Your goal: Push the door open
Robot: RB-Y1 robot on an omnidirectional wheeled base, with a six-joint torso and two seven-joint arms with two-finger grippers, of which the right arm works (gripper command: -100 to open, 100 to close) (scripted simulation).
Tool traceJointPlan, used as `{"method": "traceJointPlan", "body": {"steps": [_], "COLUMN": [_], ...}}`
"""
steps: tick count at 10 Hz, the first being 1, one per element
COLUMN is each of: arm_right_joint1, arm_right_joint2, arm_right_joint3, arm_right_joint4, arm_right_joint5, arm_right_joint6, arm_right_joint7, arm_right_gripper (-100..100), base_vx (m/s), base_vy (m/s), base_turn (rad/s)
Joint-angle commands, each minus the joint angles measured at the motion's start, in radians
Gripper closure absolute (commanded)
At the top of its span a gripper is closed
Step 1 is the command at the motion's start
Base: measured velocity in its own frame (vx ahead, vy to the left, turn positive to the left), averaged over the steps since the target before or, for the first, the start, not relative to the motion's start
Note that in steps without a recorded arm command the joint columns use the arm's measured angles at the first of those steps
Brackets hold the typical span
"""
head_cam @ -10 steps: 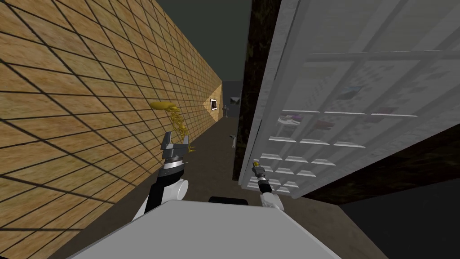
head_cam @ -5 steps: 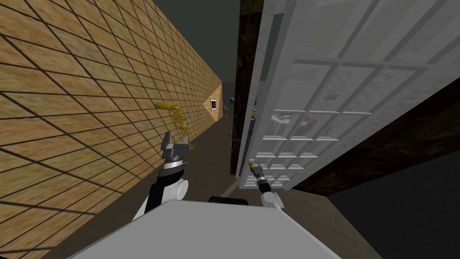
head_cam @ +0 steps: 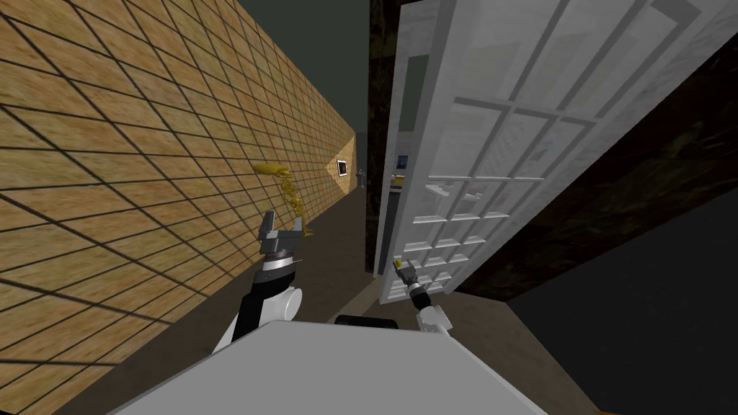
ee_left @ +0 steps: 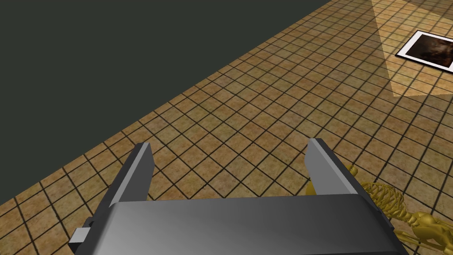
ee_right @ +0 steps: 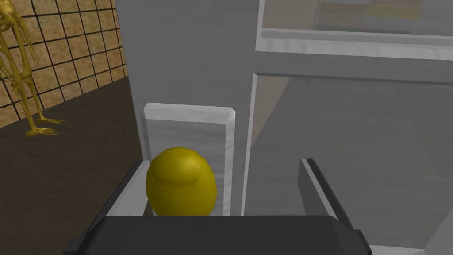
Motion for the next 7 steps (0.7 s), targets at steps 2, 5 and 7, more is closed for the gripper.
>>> {"method": "traceJointPlan", "body": {"steps": [2, 5, 7], "arm_right_joint1": [-0.002, -0.004, -0.004], "arm_right_joint2": [-0.002, 0.024, 0.043], "arm_right_joint3": [0.015, 0.044, 0.059], "arm_right_joint4": [-0.006, -0.004, -0.002], "arm_right_joint5": [0.041, 0.096, 0.124], "arm_right_joint6": [0.017, 0.038, 0.049], "arm_right_joint7": [-0.035, -0.074, -0.093], "arm_right_gripper": [100, 100, 100], "base_vx": [-0.181, -0.217, -0.213], "base_vy": [-0.136, -0.139, -0.101], "base_turn": [0.005, 0.01, -0.033]}}
